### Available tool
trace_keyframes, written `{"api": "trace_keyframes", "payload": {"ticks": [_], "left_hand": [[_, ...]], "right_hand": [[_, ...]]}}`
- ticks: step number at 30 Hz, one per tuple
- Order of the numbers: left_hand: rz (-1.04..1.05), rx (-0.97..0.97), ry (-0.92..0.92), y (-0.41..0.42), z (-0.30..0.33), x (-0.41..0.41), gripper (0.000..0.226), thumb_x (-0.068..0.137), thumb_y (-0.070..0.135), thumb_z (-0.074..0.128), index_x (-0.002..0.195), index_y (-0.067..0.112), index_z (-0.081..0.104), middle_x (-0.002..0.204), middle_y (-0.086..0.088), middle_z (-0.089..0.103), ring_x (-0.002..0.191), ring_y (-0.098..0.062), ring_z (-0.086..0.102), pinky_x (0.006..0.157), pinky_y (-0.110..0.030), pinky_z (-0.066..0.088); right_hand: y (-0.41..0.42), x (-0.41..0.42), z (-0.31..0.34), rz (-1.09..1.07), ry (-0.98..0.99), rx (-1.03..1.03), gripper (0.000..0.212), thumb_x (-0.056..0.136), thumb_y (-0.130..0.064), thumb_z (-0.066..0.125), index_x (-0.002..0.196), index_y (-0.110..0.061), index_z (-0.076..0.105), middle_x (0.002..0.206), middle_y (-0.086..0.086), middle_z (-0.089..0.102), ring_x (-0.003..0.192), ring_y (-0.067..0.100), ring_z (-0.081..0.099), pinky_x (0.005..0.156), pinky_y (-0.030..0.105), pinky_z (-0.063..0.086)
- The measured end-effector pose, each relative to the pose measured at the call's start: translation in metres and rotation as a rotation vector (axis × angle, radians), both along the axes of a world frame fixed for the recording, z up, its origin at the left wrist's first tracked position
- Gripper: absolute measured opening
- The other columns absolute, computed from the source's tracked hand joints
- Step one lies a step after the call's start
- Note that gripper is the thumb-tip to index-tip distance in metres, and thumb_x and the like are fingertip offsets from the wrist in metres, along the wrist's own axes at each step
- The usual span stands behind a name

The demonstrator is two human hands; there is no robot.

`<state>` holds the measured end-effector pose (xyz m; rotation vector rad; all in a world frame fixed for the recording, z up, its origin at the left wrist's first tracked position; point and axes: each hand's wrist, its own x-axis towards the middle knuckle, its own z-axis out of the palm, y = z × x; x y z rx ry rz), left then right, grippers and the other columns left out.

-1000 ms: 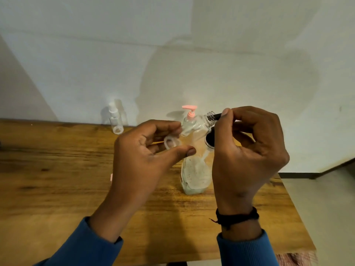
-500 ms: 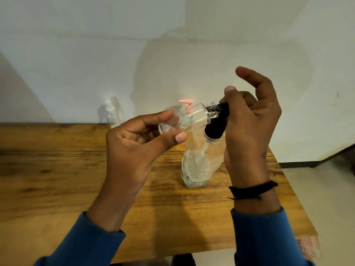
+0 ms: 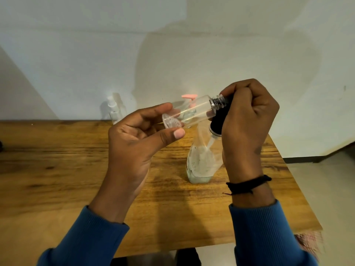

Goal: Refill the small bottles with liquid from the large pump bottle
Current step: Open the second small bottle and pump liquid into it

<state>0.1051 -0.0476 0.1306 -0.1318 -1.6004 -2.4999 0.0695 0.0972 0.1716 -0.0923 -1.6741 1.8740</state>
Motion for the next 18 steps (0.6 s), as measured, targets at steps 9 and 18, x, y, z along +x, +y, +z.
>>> {"api": "trace_keyframes", "payload": {"ticks": [9,18], "left_hand": [[0.013,0.018,-0.013,0.0009,0.0038,0.0013,0.052,0.057,0.010,0.083,0.108,0.008,0.071,0.109,-0.015,0.075,0.102,-0.034,0.071,0.084,-0.034,0.058],[0.008,0.084,-0.072,0.0052,0.0054,0.0015,0.053,0.061,0.014,0.080,0.113,0.009,0.072,0.108,-0.016,0.075,0.100,-0.034,0.072,0.082,-0.031,0.059]], "right_hand": [[-0.0007,0.0013,0.0024,0.051,0.009,0.014,0.029,0.092,0.007,0.040,0.091,0.001,0.068,0.067,0.013,0.065,0.062,0.040,0.060,0.051,0.036,0.053],[0.0056,-0.0004,0.0028,0.044,-0.047,0.041,0.035,0.091,0.007,0.039,0.082,-0.006,0.070,0.080,0.009,0.070,0.071,0.047,0.060,0.058,0.050,0.054]]}}
